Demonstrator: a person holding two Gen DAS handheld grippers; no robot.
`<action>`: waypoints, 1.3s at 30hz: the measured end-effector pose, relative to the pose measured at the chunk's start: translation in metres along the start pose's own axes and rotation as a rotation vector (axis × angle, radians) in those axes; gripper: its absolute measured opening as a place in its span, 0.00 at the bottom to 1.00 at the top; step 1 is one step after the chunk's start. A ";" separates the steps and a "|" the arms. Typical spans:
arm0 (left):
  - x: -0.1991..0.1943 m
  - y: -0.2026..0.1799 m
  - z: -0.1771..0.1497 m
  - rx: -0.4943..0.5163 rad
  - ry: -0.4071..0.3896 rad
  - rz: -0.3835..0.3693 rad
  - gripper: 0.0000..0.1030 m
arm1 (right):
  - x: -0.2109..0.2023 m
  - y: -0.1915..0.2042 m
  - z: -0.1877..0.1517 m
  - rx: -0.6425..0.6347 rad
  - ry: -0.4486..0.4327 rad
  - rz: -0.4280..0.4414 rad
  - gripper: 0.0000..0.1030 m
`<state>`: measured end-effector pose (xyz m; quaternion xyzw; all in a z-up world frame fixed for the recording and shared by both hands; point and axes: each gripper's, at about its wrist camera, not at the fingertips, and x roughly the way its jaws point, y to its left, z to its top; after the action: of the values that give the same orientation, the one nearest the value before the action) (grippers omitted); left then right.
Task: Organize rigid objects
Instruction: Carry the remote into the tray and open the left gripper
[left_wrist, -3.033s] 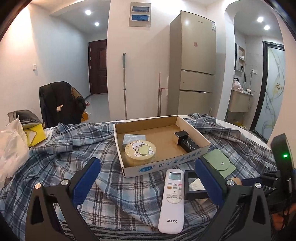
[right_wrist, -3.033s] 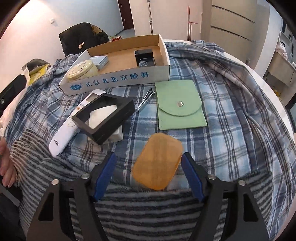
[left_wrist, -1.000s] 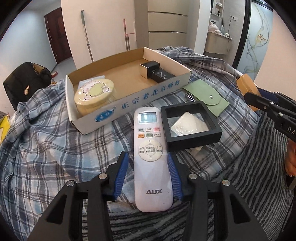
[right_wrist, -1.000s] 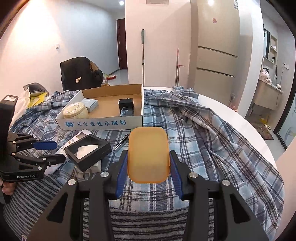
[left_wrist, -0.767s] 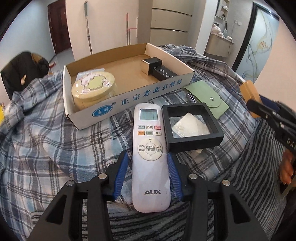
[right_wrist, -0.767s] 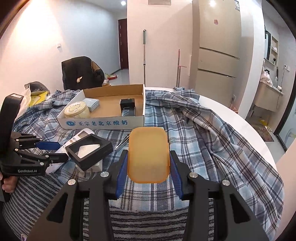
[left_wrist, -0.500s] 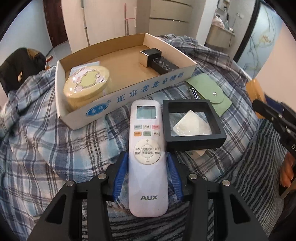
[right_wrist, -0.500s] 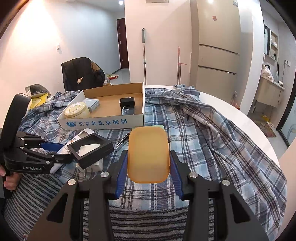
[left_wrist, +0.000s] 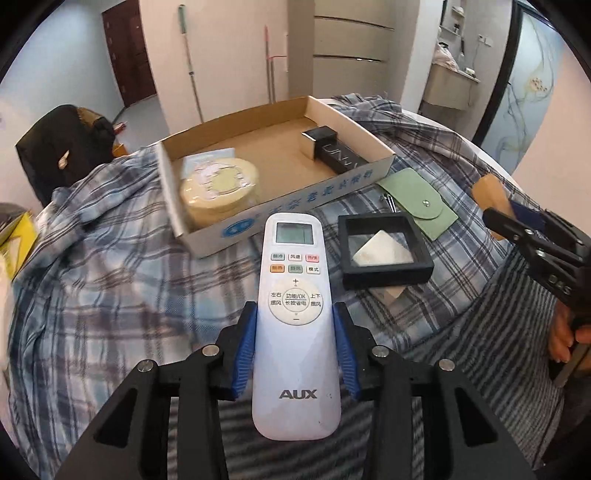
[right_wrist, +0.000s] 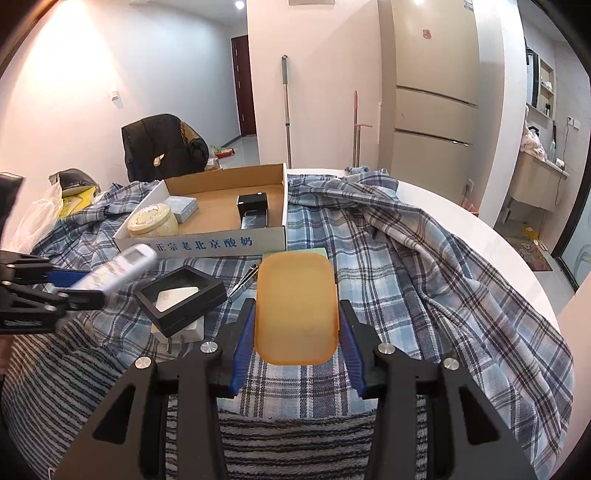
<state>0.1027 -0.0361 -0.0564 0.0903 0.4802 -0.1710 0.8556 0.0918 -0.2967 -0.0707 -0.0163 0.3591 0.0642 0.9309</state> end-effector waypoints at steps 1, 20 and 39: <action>-0.005 0.001 -0.002 -0.007 -0.005 0.003 0.41 | 0.001 0.000 0.000 -0.002 0.007 -0.001 0.40; -0.079 0.005 0.041 -0.161 -0.272 0.004 0.41 | -0.036 -0.006 0.103 0.062 -0.071 0.071 0.40; 0.041 0.030 0.143 -0.308 -0.192 -0.015 0.13 | 0.062 0.014 0.187 0.156 -0.039 0.107 0.40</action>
<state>0.2465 -0.0620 -0.0169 -0.0621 0.4175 -0.1095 0.8999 0.2595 -0.2618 0.0265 0.0765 0.3454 0.0860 0.9314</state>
